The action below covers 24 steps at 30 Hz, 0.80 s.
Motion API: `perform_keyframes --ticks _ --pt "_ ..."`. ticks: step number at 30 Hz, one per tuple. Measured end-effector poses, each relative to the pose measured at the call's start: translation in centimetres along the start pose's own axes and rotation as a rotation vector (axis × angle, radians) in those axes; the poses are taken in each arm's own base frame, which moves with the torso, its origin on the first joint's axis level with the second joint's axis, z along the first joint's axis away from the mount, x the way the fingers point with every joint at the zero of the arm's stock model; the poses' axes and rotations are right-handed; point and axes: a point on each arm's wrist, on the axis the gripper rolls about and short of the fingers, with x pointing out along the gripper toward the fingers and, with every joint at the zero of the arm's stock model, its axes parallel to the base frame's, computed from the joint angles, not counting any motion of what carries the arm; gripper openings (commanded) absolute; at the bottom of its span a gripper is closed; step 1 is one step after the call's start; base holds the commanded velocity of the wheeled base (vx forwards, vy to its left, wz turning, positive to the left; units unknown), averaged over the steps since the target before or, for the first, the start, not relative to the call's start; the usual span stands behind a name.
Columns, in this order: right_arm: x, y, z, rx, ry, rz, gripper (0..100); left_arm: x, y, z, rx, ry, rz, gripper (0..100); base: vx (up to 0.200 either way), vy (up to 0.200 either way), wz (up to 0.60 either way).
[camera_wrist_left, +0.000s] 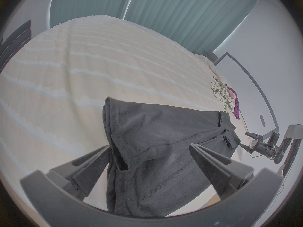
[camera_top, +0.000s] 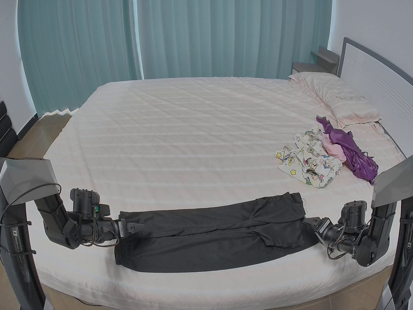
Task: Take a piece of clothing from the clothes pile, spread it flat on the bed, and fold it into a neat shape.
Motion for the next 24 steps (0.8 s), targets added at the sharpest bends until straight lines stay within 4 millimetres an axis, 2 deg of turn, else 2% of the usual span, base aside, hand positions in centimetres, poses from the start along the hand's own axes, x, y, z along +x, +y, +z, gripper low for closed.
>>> perform_keyframes --ticks 9,24 --pt "0.0 0.0 0.0 0.001 0.001 -0.001 100 0.0 0.0 -0.1 0.001 0.002 0.0 100 0.0 0.0 0.0" --pt "0.0 0.0 0.0 0.001 0.001 0.0 100 1.4 1.4 -0.8 0.005 0.031 0.033 100 0.0 0.0 0.0"
